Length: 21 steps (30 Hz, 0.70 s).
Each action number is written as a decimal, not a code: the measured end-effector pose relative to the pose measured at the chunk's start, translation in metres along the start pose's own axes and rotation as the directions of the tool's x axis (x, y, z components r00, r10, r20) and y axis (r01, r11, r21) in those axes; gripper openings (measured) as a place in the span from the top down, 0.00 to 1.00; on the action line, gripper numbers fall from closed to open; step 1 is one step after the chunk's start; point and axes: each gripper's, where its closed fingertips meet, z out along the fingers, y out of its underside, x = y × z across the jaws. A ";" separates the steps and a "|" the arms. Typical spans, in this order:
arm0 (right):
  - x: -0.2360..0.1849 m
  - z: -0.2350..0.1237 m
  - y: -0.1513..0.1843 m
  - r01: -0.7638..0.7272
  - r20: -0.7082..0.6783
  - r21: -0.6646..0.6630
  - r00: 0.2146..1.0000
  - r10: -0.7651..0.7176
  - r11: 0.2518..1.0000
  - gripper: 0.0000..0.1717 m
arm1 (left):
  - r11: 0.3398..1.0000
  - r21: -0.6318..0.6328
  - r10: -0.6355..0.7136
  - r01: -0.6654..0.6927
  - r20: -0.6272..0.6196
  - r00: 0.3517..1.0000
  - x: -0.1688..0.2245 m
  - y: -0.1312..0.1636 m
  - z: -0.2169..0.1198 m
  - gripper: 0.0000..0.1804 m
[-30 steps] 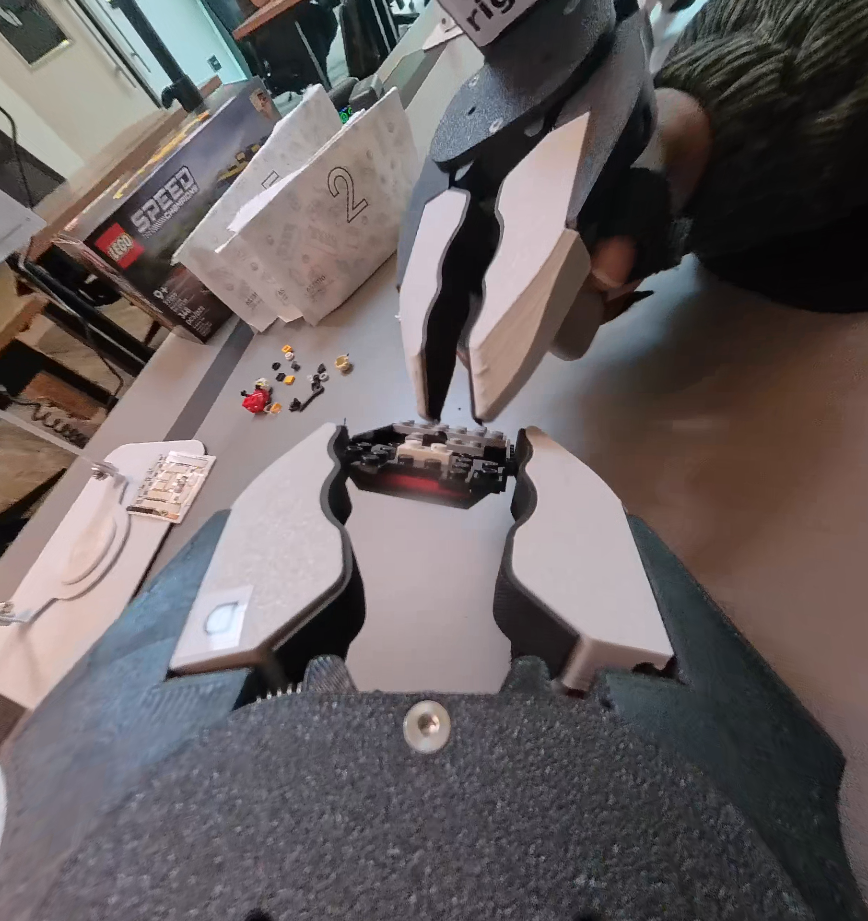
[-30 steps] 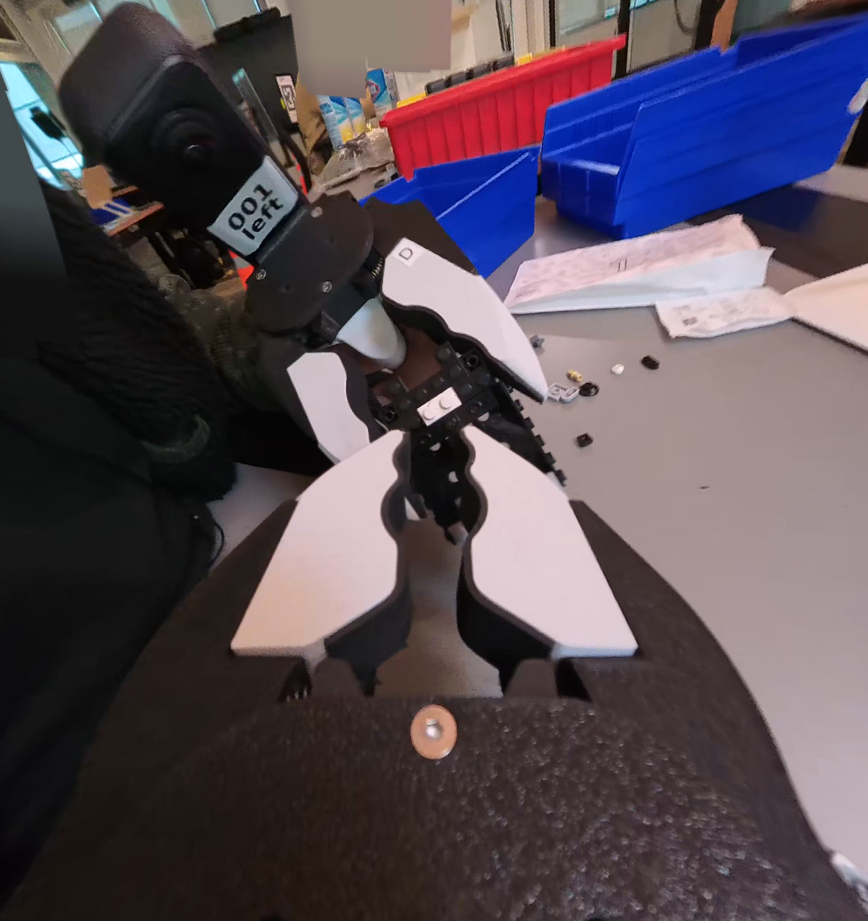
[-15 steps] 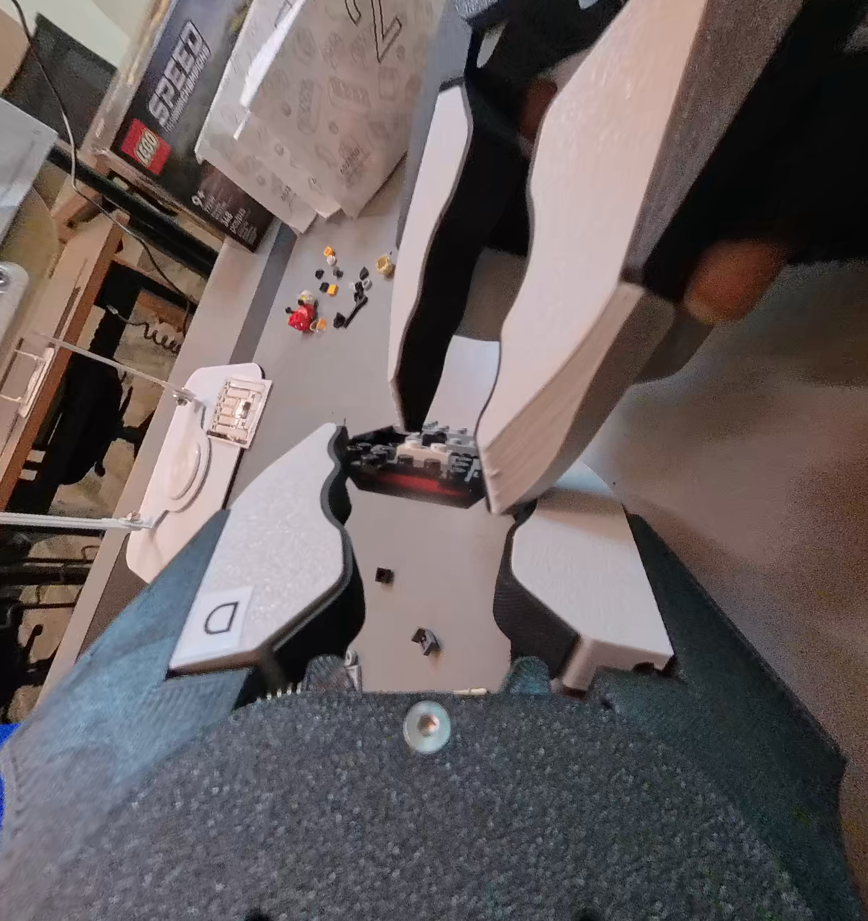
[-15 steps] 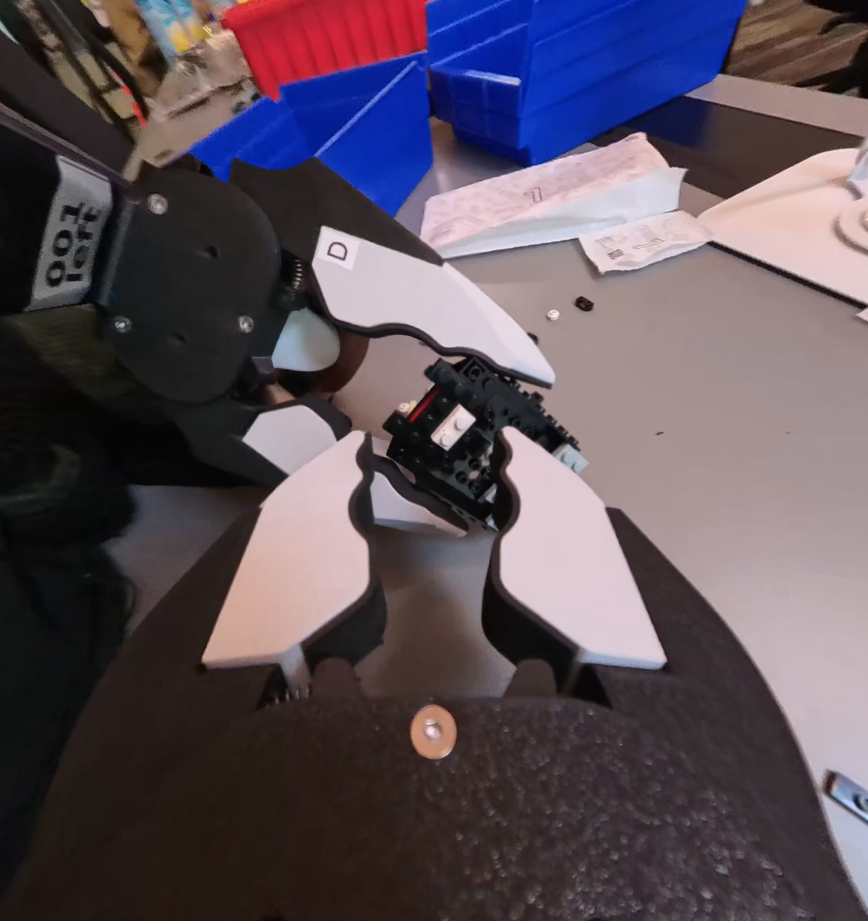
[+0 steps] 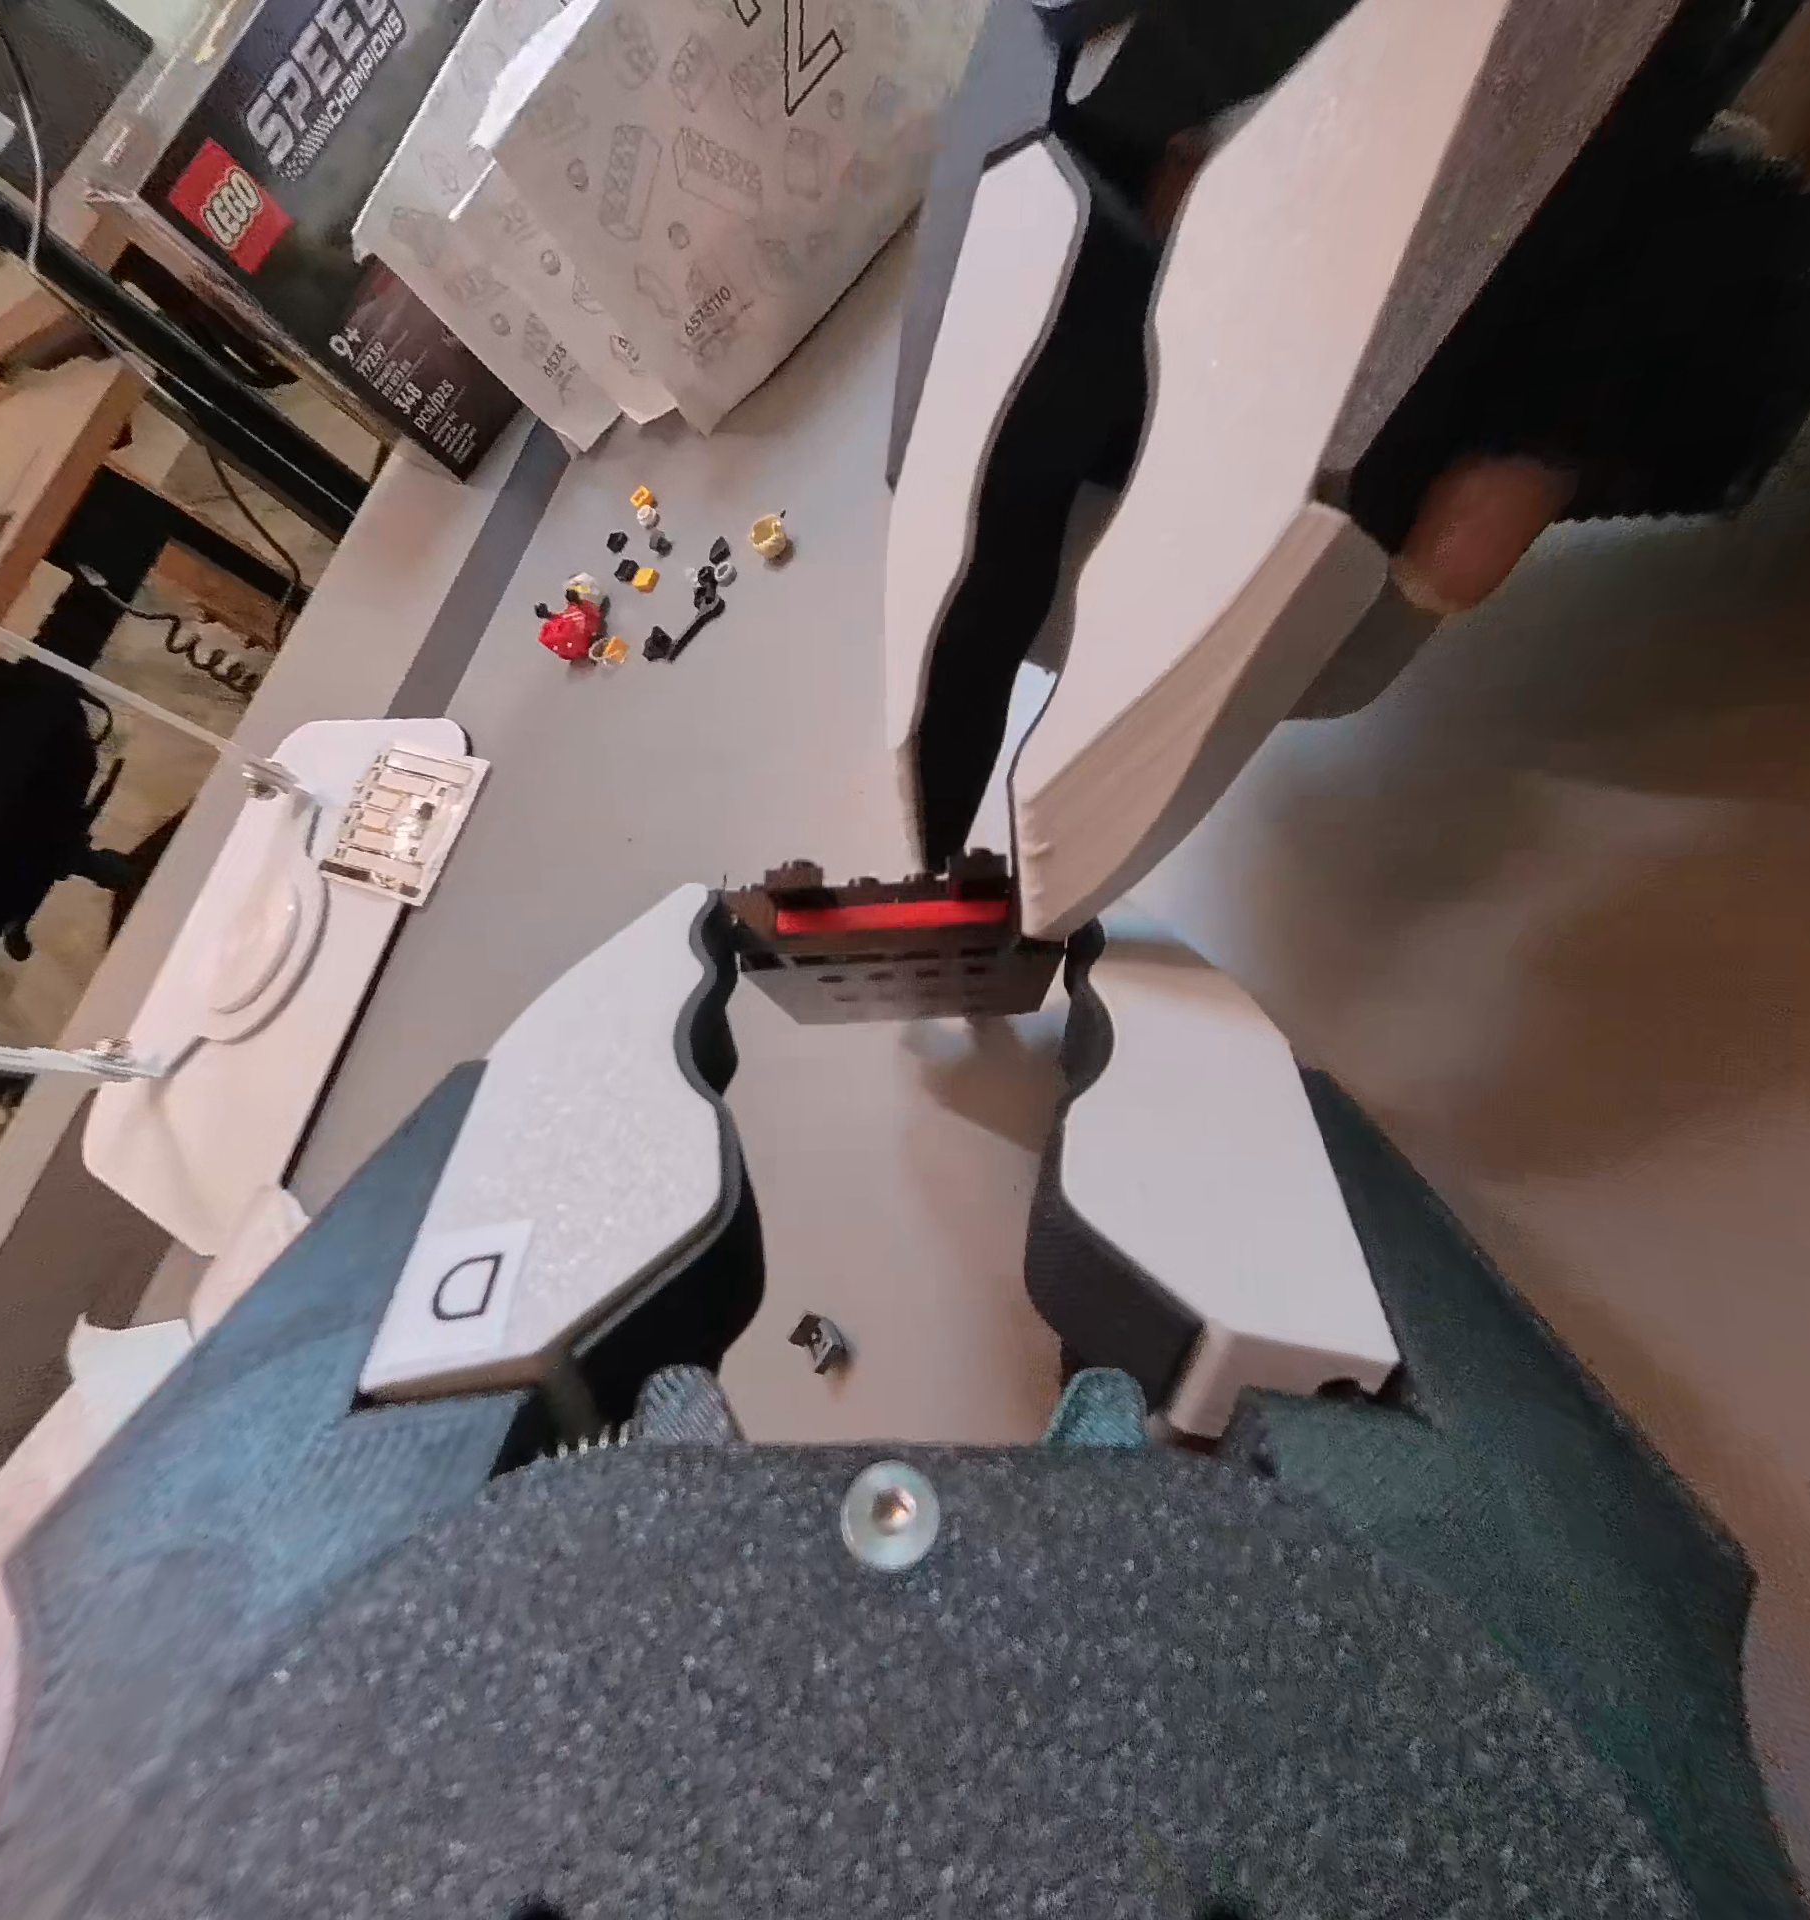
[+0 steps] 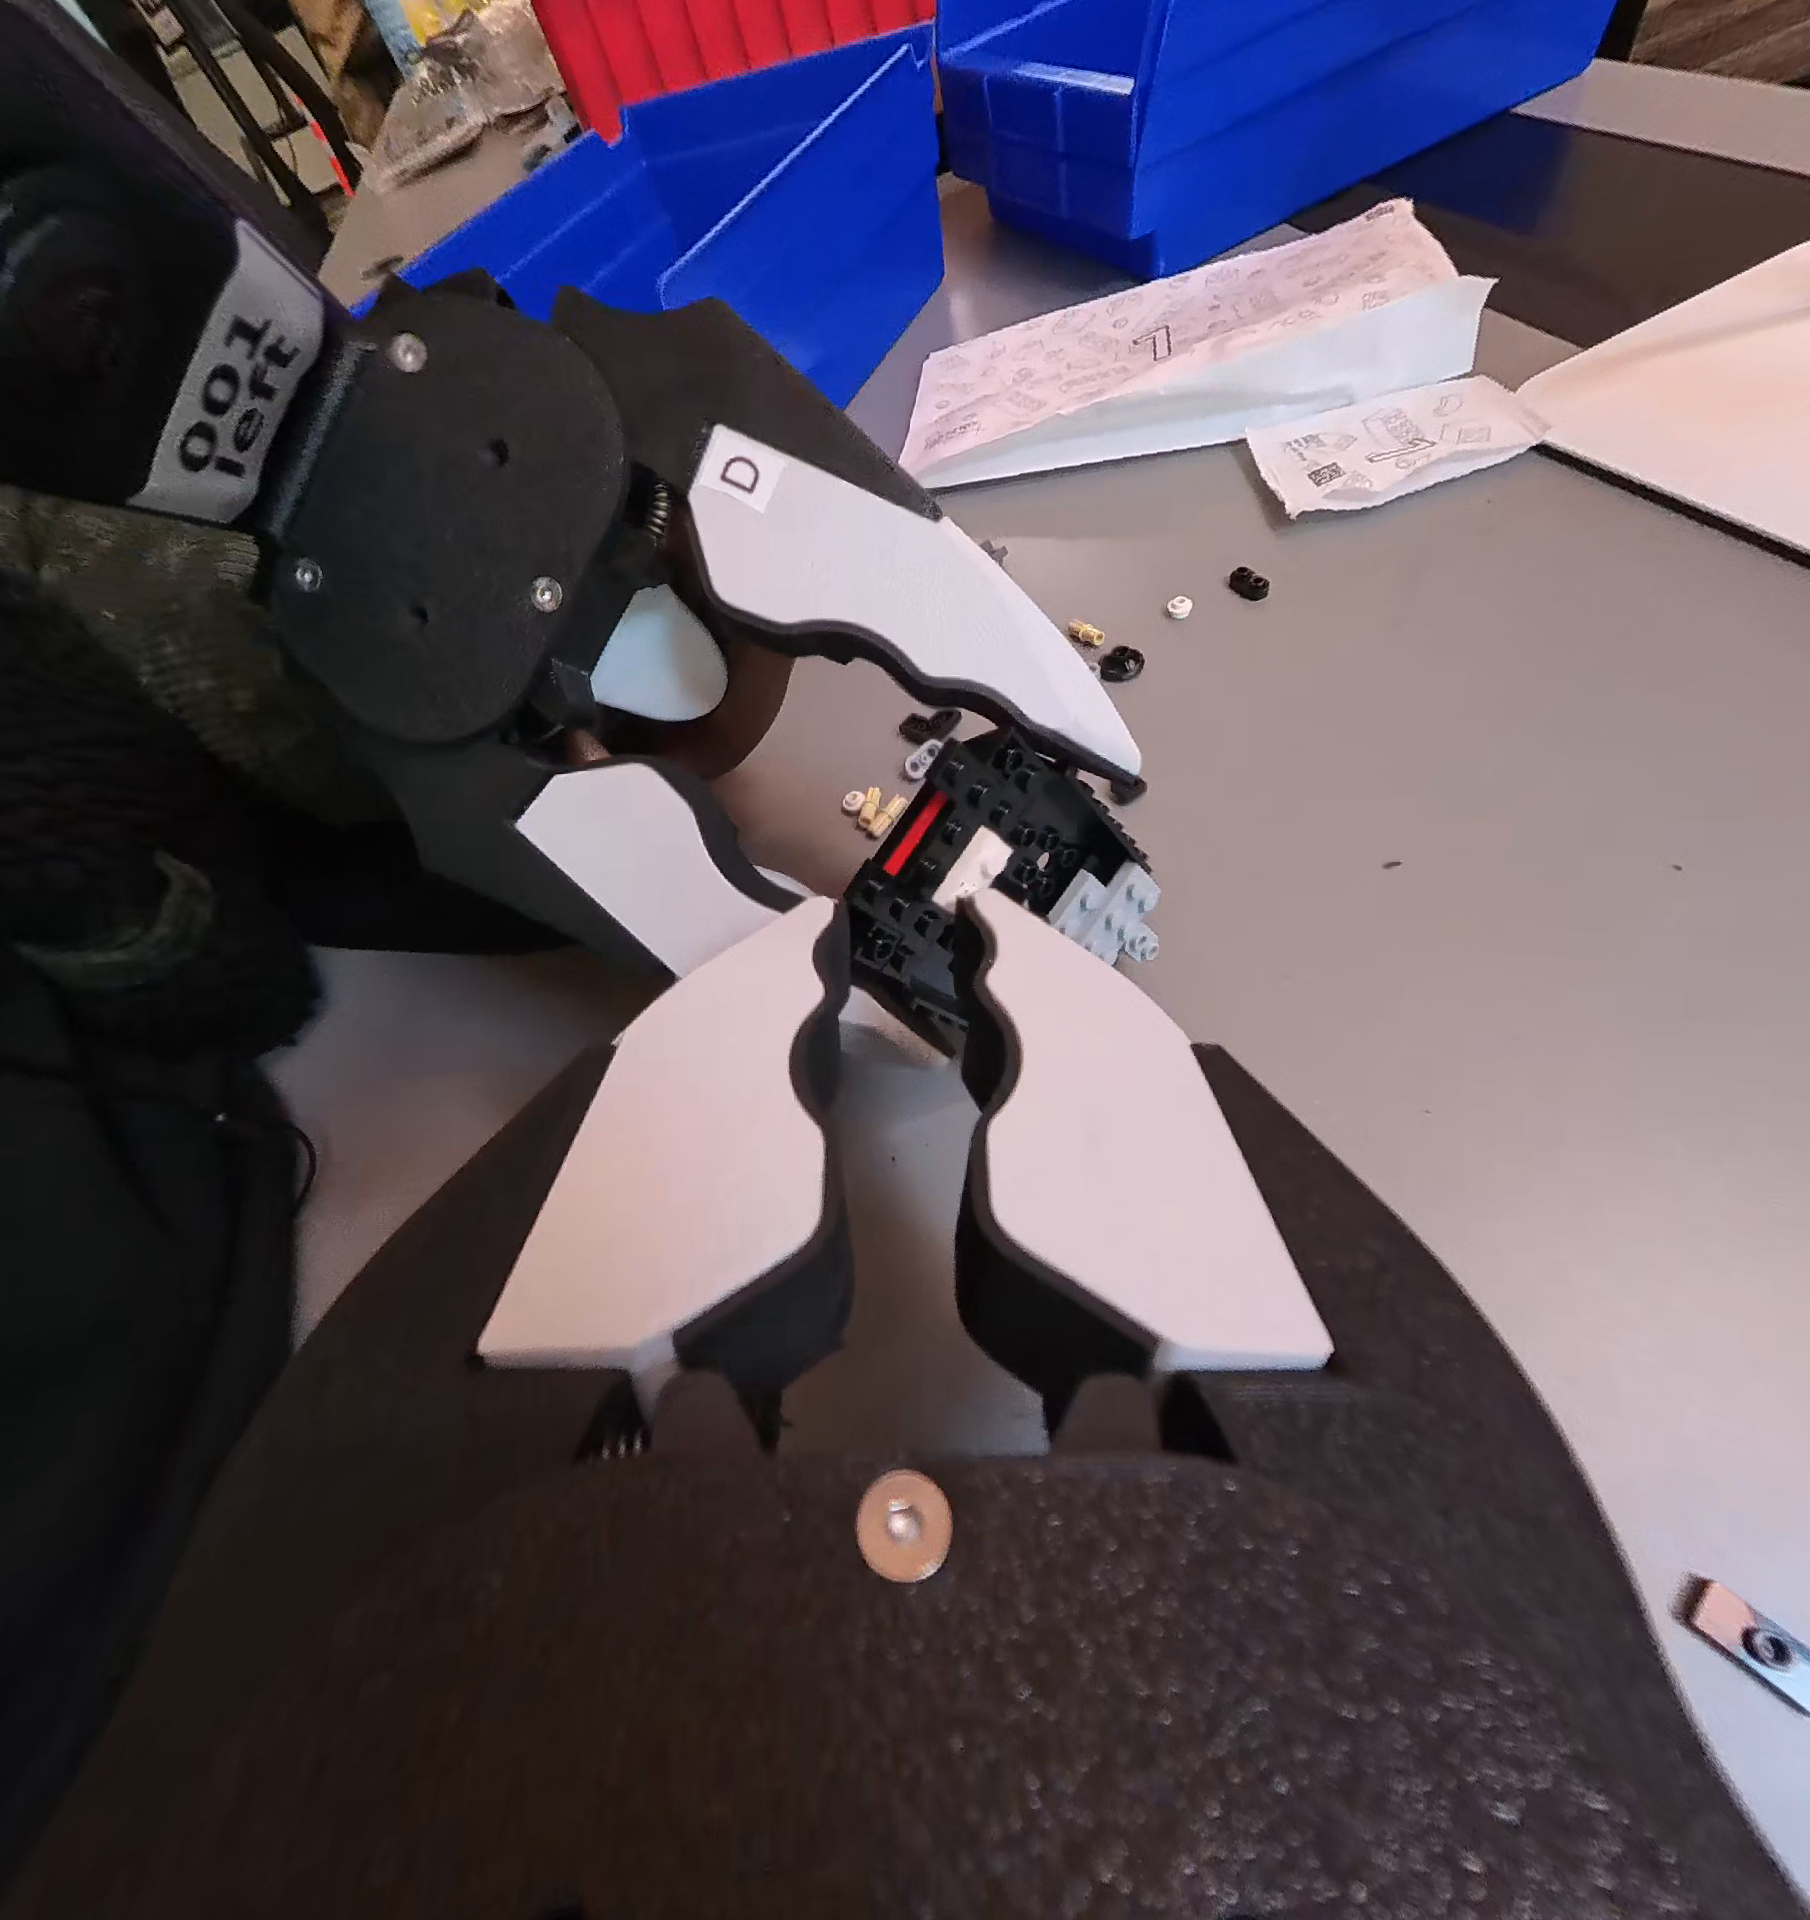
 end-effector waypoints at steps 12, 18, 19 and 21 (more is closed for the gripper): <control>0.002 -0.003 -0.005 0.000 -0.022 0.036 1.000 0.001 0.999 0.94 | 0.995 -0.095 0.037 -0.030 0.072 0.997 -0.003 0.004 -0.001 0.67; 0.006 -0.006 -0.001 -0.247 0.118 0.057 0.964 0.240 0.967 0.96 | 0.998 -0.056 0.009 -0.007 0.036 0.999 0.000 0.007 -0.004 0.67; 0.007 -0.006 0.002 -0.289 0.142 0.049 0.950 0.279 0.956 0.97 | 0.999 -0.051 0.015 -0.014 0.029 0.999 0.001 0.008 -0.004 0.67; 0.008 -0.004 0.009 -0.321 0.157 0.026 0.936 0.313 0.947 0.97 | 0.999 -0.050 0.021 -0.021 0.005 1.000 0.006 0.013 -0.003 0.67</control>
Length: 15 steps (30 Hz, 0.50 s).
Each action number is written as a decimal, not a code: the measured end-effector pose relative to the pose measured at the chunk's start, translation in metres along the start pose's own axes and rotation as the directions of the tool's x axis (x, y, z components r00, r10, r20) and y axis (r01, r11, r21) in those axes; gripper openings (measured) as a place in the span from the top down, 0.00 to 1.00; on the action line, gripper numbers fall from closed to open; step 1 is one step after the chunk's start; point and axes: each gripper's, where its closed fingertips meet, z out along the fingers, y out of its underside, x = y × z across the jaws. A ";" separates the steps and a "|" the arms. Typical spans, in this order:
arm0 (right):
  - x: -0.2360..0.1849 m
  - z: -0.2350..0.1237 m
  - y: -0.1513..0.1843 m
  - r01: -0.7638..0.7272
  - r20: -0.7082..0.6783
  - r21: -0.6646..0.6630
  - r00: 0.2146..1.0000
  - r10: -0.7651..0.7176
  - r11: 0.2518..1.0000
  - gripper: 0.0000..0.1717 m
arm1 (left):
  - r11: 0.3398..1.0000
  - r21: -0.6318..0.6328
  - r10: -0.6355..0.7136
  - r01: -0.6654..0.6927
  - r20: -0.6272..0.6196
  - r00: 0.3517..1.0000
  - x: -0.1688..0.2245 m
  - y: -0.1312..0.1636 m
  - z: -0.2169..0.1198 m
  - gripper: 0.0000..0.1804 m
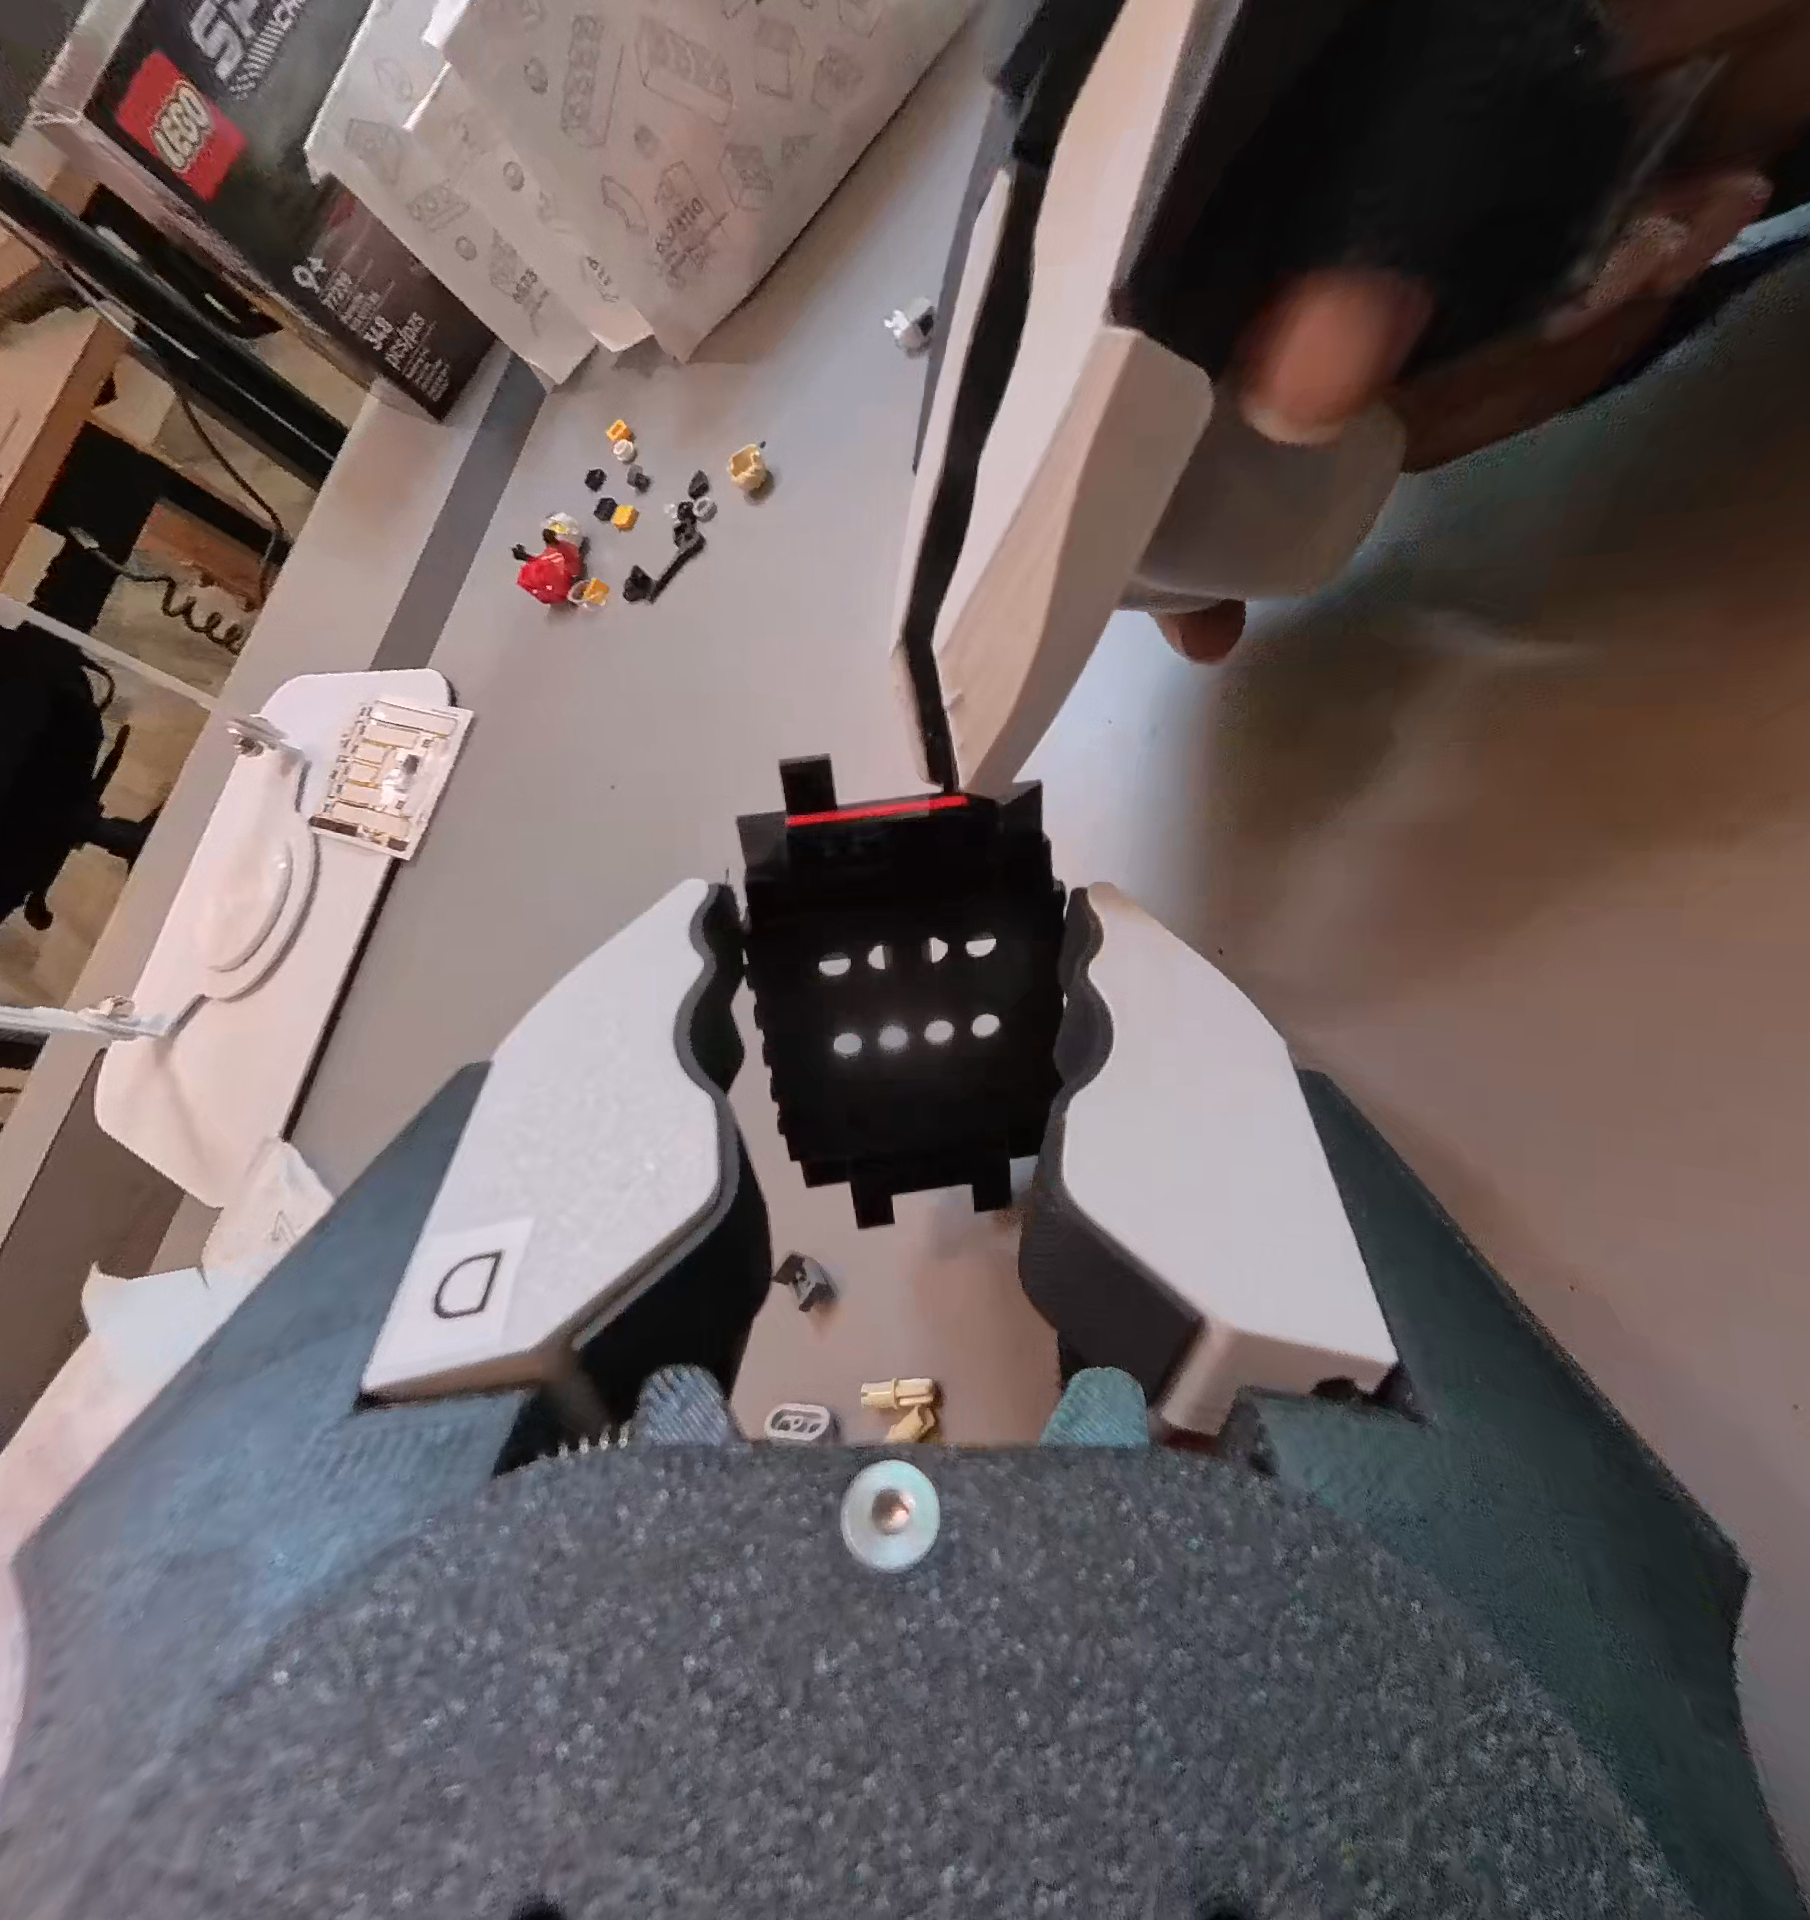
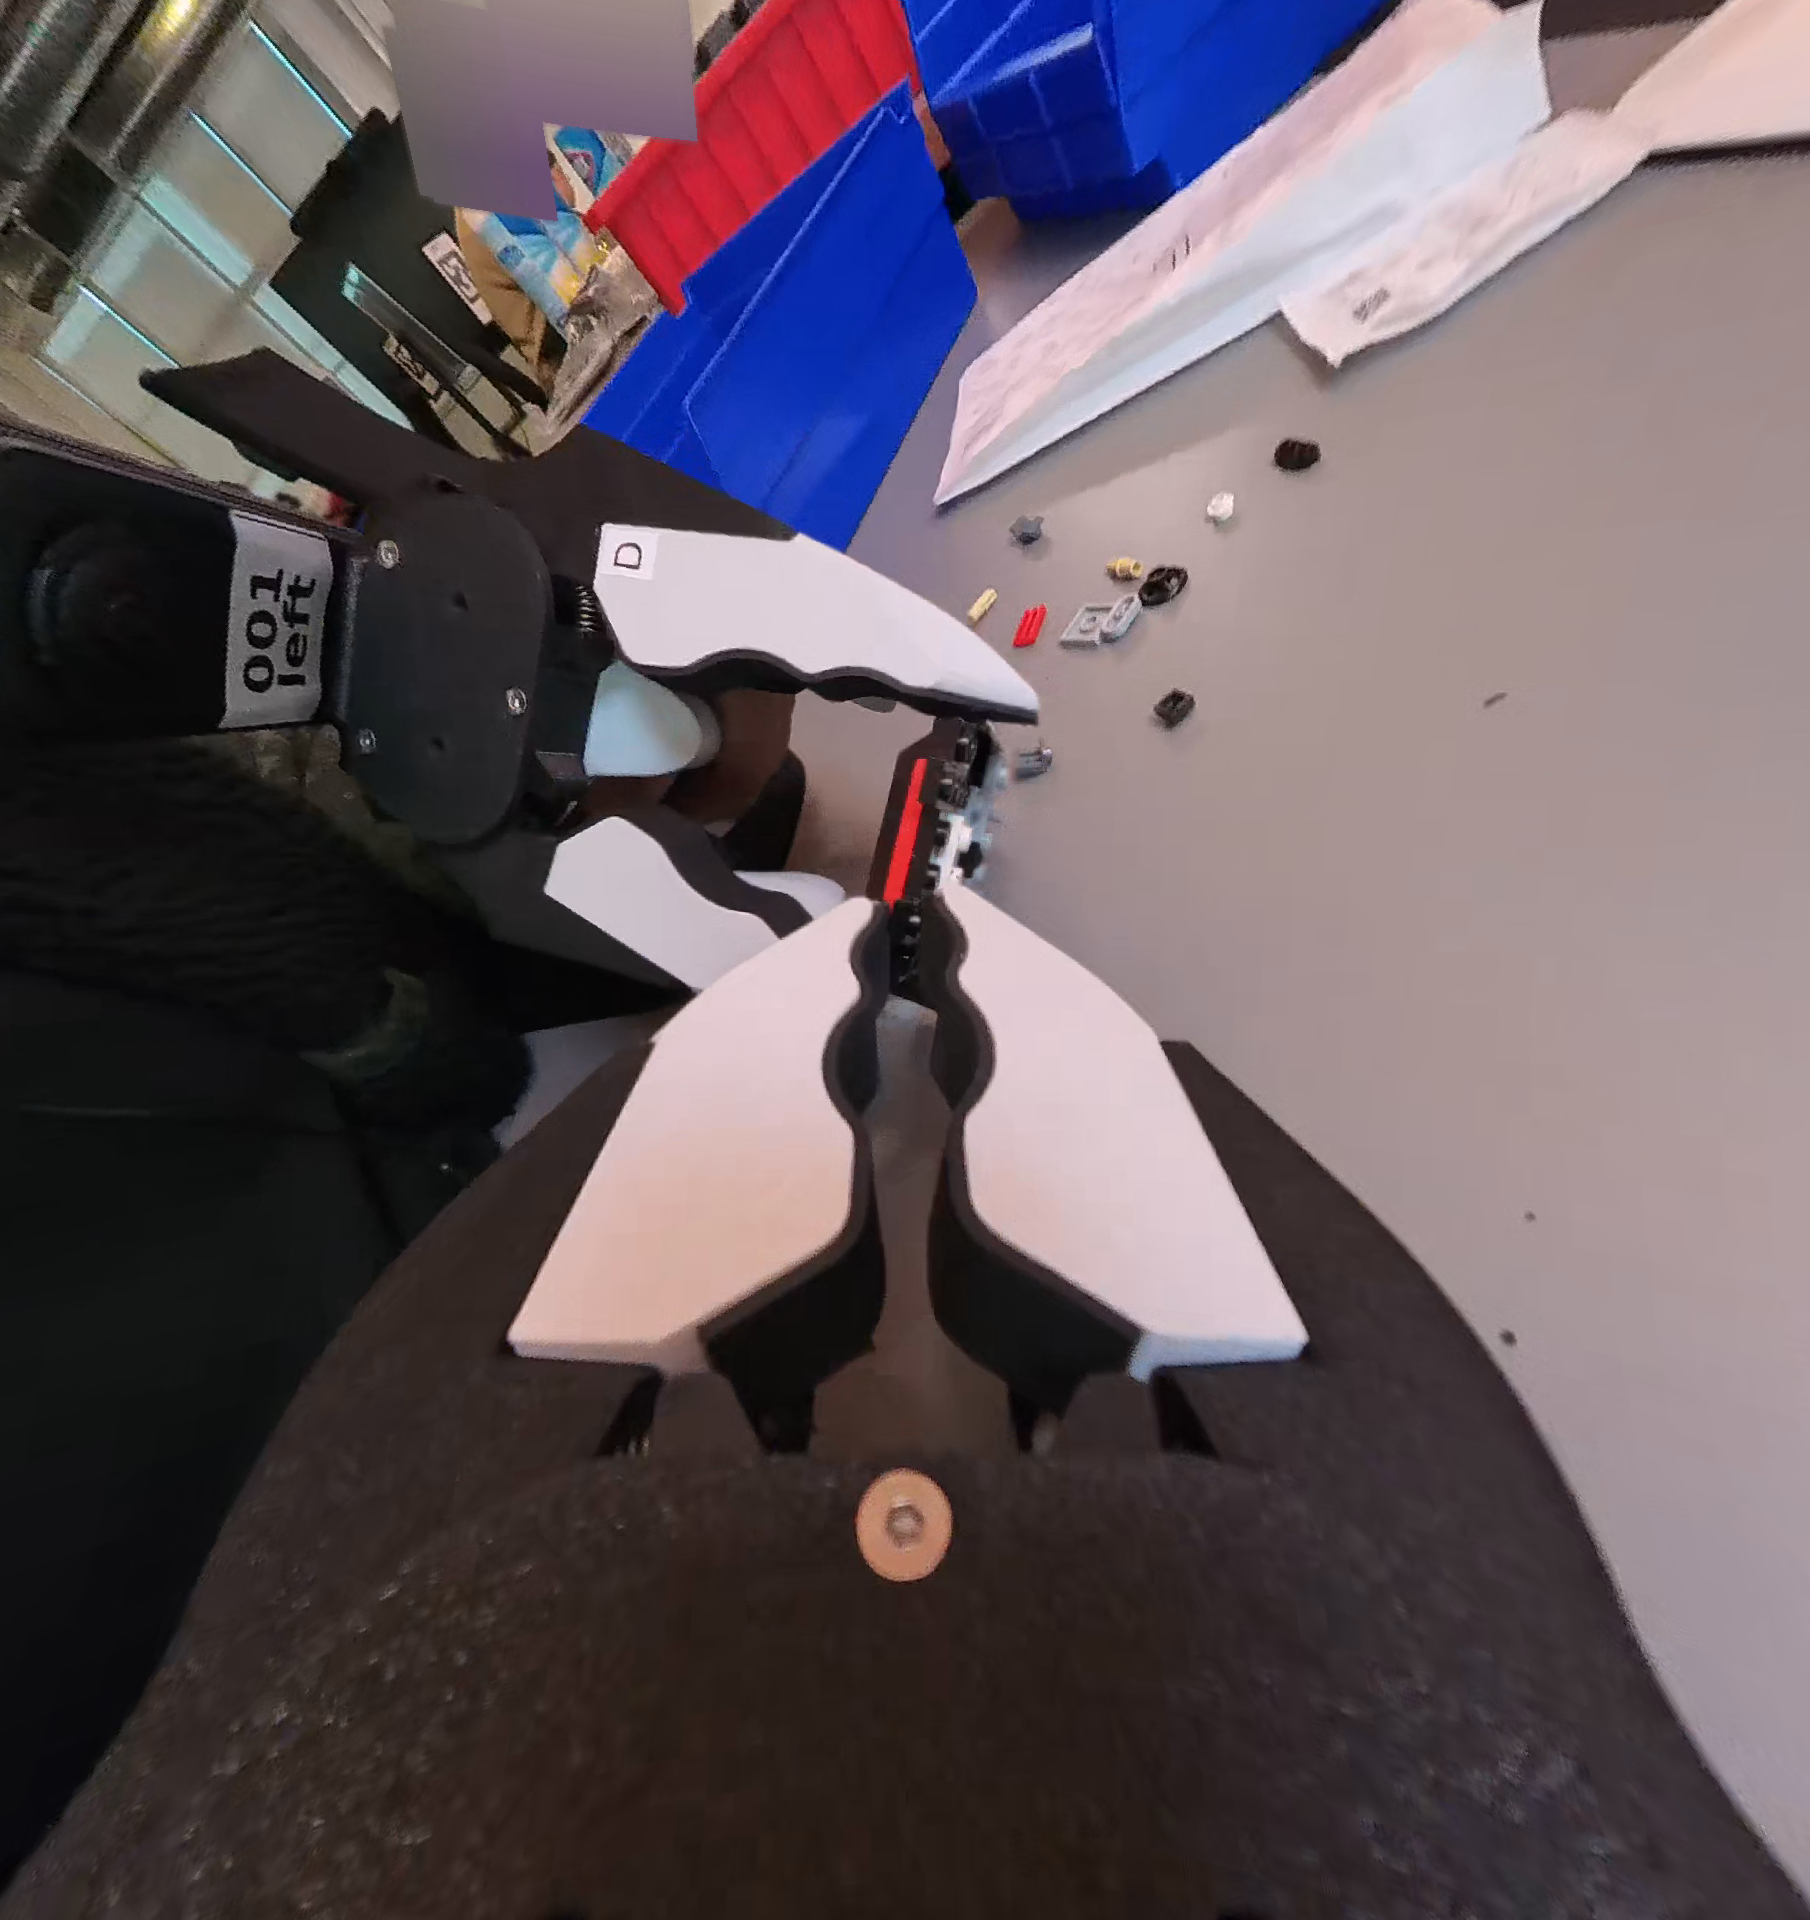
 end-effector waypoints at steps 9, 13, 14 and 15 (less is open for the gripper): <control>0.002 -0.005 -0.001 0.035 0.007 -0.005 0.999 -0.035 0.999 0.97 | 0.993 0.116 0.003 0.001 -0.037 0.999 0.000 -0.011 -0.011 0.67; -0.010 -0.011 -0.011 0.312 -0.050 -0.004 0.949 -0.312 0.950 0.97 | 0.970 0.223 -0.070 0.096 -0.119 0.990 -0.001 -0.022 -0.018 0.68; -0.009 -0.013 -0.013 0.437 -0.110 -0.035 0.892 -0.438 0.899 0.97 | 0.963 0.246 -0.069 0.106 -0.156 0.985 0.000 -0.023 -0.021 0.72; -0.009 -0.016 -0.014 0.565 -0.158 -0.079 0.806 -0.570 0.821 0.97 | 0.954 0.269 -0.076 0.132 -0.210 0.975 0.003 -0.024 -0.025 0.69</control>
